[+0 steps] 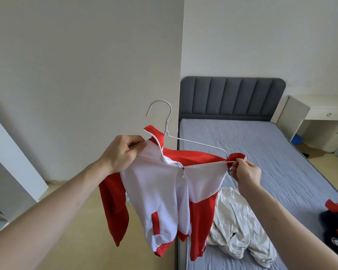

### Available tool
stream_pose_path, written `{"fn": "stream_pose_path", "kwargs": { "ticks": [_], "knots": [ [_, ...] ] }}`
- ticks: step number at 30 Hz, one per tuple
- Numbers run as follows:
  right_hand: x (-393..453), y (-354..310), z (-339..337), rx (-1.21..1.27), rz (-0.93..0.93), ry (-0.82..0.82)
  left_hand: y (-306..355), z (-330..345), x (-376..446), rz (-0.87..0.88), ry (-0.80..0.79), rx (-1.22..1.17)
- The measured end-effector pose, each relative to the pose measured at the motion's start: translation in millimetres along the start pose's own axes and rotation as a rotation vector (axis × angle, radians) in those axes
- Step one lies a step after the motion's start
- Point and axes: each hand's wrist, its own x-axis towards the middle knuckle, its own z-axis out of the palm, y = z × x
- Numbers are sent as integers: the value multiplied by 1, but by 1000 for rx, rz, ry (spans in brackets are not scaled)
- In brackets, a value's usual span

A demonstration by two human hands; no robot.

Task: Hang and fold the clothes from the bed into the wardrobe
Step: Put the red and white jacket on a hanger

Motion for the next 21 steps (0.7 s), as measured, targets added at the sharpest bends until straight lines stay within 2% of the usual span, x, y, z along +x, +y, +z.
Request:
{"fn": "stream_pose_path", "kwargs": {
  "ticks": [5,12,15,18,21],
  "knots": [
    [0,2,-4,-10,34,-14,8,-1,-3,11,50,-49],
    [-20,-10,-6,-24,-142,-73,-4,-5,-2,76,39,408],
    [-31,-21,-1,-47,-180,-110,-11,7,-5,96,-42,498],
    [-50,-39,20,-95,-281,-212,-11,29,-5,66,-130,554],
    [-80,-58,47,-143,-448,-395,-12,50,-2,-74,-134,541]
  ]
}}
